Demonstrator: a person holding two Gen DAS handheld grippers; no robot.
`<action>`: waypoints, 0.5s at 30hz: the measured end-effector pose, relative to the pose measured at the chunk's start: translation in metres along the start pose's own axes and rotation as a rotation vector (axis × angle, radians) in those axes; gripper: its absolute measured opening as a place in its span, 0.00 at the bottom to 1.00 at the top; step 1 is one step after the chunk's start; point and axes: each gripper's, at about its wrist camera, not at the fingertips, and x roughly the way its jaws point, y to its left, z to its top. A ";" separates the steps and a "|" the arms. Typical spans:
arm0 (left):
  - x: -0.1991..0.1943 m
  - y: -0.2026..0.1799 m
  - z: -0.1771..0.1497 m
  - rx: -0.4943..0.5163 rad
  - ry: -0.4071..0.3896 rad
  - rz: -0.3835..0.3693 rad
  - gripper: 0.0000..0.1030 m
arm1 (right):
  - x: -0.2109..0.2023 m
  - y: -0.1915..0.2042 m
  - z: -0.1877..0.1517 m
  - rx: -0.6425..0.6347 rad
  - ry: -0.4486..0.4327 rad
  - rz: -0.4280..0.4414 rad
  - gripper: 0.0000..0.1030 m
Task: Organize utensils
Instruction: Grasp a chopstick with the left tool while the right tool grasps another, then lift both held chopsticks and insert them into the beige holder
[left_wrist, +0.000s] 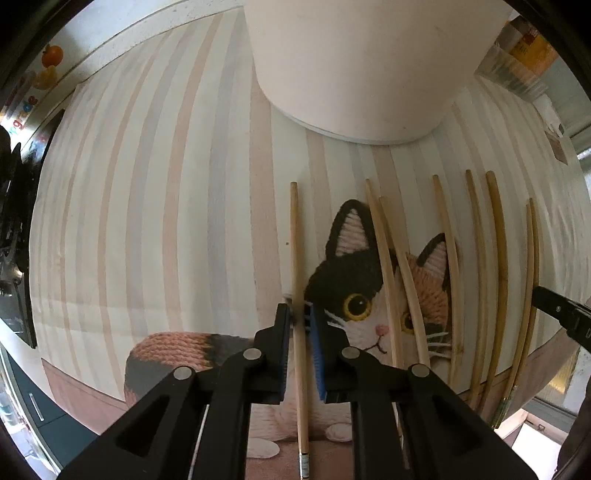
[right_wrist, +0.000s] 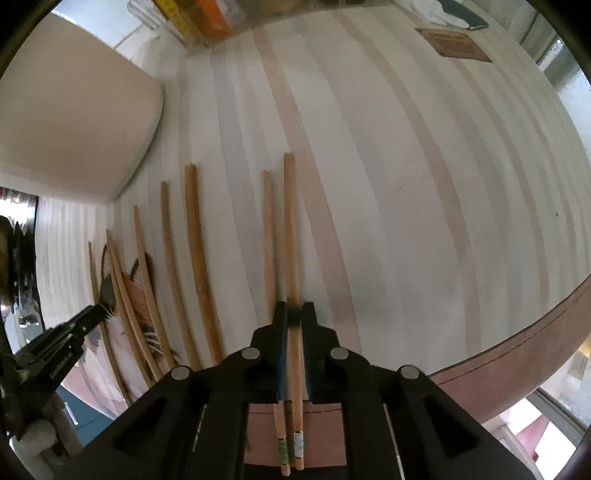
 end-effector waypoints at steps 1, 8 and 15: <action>0.000 0.001 0.001 -0.002 0.003 -0.007 0.08 | 0.000 0.002 0.001 -0.013 0.002 -0.014 0.08; 0.000 0.011 0.013 0.000 0.002 -0.027 0.05 | -0.001 0.008 -0.001 -0.041 0.015 -0.098 0.07; -0.003 0.027 0.013 -0.031 0.018 -0.053 0.17 | -0.005 -0.014 -0.001 -0.048 0.029 -0.083 0.07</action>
